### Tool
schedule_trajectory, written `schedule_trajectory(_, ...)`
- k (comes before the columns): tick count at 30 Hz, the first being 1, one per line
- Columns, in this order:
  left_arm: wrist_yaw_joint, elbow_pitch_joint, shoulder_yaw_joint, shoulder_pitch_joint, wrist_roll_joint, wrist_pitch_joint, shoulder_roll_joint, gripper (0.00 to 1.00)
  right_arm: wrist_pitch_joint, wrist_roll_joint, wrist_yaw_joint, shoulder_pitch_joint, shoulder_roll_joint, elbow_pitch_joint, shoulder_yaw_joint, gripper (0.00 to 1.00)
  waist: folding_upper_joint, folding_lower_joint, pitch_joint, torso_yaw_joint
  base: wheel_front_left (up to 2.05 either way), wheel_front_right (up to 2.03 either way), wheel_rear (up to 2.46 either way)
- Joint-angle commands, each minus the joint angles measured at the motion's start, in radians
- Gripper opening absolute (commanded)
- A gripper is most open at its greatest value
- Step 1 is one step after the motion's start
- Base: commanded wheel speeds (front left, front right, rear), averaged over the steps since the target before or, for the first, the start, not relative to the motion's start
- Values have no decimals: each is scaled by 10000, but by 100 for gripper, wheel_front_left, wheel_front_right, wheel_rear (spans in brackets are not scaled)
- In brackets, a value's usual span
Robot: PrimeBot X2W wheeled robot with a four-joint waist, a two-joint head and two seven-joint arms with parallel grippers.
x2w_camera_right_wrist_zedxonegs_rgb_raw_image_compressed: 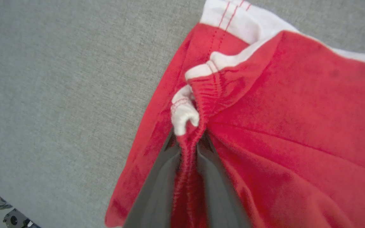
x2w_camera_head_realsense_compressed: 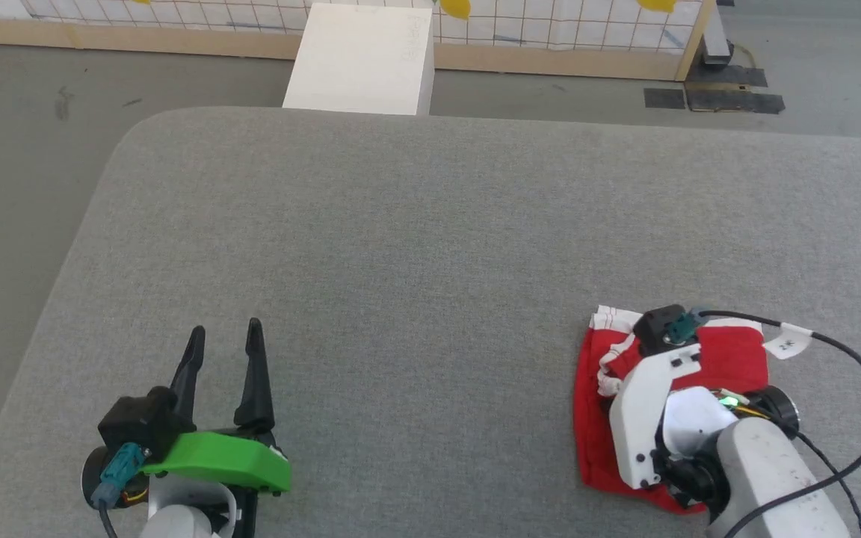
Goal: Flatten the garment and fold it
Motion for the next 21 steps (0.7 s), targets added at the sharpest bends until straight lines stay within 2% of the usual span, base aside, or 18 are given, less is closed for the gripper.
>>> schedule_trajectory(1,-30,35,-16,133,-16,-45,-52,100,-227,12,-13,-172,72,191,101,100,112,0,-16,-1,0,0,0)
schedule_trajectory(7,-29,78,15,247,3,-45,-58,100,-591,326,-13,-450,120,-31,629,100,112,0,-158,-161,0,0,0)
schedule_trajectory(12,-34,104,4,321,36,-45,-61,100,-289,986,-13,-351,-122,-1426,776,100,112,0,-332,-393,0,0,0)
schedule_trajectory(16,-41,91,-22,350,54,-45,-63,100,-63,1171,-13,-64,-456,-2701,145,100,112,0,-389,-584,0,0,0)
schedule_trajectory(21,-49,51,-46,339,56,-45,-65,100,223,733,-13,475,-728,-3958,-1227,100,112,0,-327,-775,0,0,0)
